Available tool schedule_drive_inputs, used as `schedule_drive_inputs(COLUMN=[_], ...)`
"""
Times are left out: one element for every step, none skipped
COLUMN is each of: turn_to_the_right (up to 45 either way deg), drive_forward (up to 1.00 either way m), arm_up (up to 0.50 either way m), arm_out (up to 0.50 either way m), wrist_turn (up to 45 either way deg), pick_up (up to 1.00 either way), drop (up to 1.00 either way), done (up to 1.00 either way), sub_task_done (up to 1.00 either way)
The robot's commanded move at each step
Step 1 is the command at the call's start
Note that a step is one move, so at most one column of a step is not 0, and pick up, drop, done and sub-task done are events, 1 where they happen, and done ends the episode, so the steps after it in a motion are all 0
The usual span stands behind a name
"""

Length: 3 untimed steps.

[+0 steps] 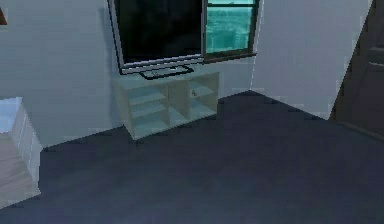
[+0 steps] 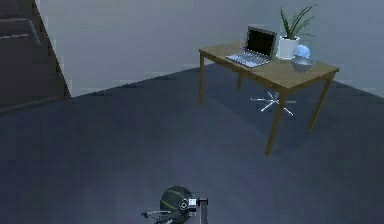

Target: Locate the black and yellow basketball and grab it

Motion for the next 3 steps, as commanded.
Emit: schedule_drive_inputs(turn_to_the_right=[0.0, 0.0, 0.0], drive_forward=[0.00, 0.00, 0.00], arm_up=[0.00, 0.00, -0.30], arm_out=[0.00, 0.00, 0.00], wrist_turn=[45.0, 30.0, 0.0], pick_up=[0.00, 0.00, 0.00], drop=[0.00, 0.00, 0.00], done=[0.00, 0.00, 0.00], sub_task_done=[0.00, 0.00, 0.00])
